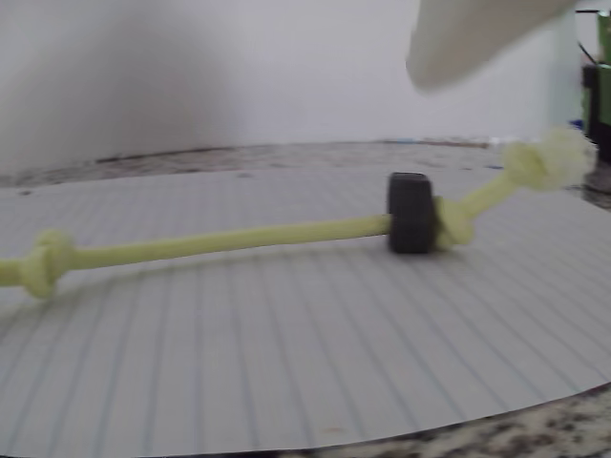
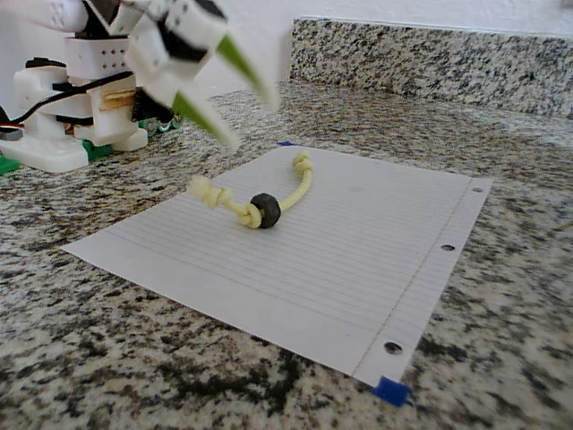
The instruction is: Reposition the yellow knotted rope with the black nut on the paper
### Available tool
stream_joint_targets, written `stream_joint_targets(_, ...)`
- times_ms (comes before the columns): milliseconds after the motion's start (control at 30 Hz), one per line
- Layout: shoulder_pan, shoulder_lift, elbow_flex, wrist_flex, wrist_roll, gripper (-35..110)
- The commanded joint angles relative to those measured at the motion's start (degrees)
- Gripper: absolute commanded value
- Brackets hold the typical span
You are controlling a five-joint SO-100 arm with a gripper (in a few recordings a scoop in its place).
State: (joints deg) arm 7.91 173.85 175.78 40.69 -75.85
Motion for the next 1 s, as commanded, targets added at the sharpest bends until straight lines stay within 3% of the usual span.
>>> stream_joint_targets(0,4.0,-6.1,-4.4,0.1,-0.4,50)
stream_joint_targets(367,5.6,-18.8,-5.2,-5.3,-0.6,48)
stream_joint_targets(767,5.1,-29.2,-5.4,-21.1,-0.2,44)
stream_joint_targets(967,5.9,-33.7,-6.4,-23.4,-0.2,40)
